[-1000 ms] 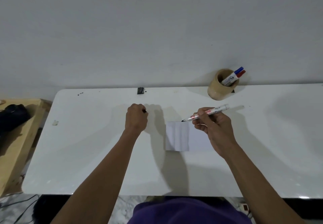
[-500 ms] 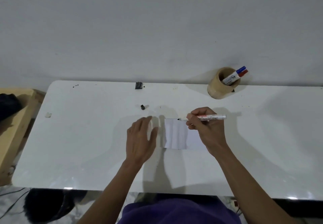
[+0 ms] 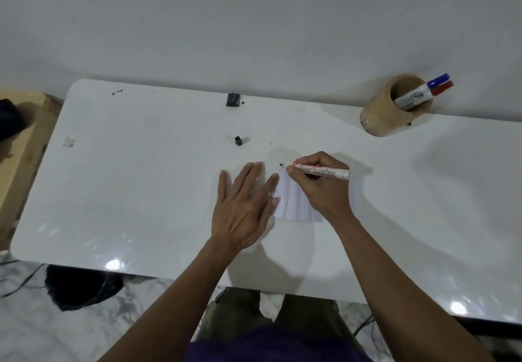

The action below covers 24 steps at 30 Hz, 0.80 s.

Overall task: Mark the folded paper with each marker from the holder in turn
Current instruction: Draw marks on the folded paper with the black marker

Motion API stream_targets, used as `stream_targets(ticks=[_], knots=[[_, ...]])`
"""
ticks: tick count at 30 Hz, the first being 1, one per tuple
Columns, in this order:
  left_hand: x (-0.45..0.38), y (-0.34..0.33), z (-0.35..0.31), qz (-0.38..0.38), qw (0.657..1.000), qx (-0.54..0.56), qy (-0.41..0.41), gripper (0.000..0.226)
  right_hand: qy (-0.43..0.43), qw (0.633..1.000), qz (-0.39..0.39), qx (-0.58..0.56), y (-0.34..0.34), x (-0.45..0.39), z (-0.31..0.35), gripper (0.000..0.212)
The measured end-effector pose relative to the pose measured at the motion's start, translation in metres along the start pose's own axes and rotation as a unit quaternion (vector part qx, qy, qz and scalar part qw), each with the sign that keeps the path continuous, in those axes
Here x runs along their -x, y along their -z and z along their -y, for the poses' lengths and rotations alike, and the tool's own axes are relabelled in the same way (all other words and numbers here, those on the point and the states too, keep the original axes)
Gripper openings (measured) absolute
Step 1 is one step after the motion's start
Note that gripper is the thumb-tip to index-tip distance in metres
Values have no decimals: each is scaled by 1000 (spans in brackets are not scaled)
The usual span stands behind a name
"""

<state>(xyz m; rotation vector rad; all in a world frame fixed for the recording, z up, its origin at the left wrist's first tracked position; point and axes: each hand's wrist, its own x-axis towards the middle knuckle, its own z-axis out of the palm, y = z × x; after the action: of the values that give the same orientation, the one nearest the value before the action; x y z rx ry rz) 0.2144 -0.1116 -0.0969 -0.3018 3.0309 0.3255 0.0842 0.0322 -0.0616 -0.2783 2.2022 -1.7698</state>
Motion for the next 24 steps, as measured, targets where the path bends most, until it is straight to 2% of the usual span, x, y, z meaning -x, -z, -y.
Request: stream_targets(ticks=[5, 14, 24], knots=[[4, -3, 2, 4, 1000, -17, -9, 59, 4, 1000, -9, 11, -2, -1, -12, 16], [5, -5, 4, -74, 996, -9, -39, 53, 7, 1000, -4, 26, -3, -3, -18, 16], [6, -7, 4, -94, 995, 6, -41, 54, -6, 999, 7, 36, -4, -5, -16, 16]])
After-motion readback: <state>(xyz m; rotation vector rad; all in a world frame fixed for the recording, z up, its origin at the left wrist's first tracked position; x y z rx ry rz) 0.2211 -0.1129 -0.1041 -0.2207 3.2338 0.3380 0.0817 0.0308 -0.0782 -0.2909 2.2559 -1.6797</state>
